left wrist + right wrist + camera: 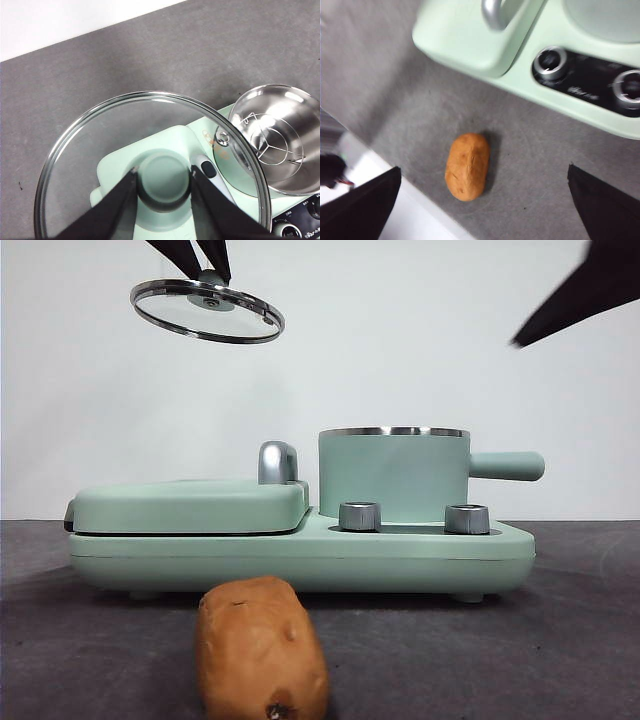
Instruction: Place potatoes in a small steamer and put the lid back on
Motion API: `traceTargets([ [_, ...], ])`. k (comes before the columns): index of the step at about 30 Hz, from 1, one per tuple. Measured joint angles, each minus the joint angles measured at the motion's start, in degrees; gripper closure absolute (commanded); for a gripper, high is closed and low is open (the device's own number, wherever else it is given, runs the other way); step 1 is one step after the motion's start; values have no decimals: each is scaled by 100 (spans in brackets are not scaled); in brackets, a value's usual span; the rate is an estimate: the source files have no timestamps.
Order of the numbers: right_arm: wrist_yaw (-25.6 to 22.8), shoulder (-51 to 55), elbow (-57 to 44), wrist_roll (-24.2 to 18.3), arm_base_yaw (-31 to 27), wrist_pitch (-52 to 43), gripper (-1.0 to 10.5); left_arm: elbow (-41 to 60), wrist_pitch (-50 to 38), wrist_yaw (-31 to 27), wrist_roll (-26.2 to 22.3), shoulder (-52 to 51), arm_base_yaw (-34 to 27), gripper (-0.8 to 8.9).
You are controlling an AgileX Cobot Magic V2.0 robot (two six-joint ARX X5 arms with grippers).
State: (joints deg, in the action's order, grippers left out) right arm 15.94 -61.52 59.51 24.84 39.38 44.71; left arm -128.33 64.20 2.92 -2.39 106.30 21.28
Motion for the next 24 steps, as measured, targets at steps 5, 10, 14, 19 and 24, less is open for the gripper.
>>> traceTargets([
  [5,-494,-1117,557,72,868,94,381,0,-15,0,-22,0,-151,791],
  [10,-566,-2210,981,76,1355,208,381,0,-15,-2,-24,0,-284,791],
  [14,-730,-2986,1224,76,1615,450,381,0,-15,0,-24,0,-341,791],
  [19,-833,-3659,1425,76,1860,520,381,0,-61,0,-24,0,-367,791],
  [24,-844,-4100,1440,76,1947,383,382,0,-85,0,-24,0,-376,791],
])
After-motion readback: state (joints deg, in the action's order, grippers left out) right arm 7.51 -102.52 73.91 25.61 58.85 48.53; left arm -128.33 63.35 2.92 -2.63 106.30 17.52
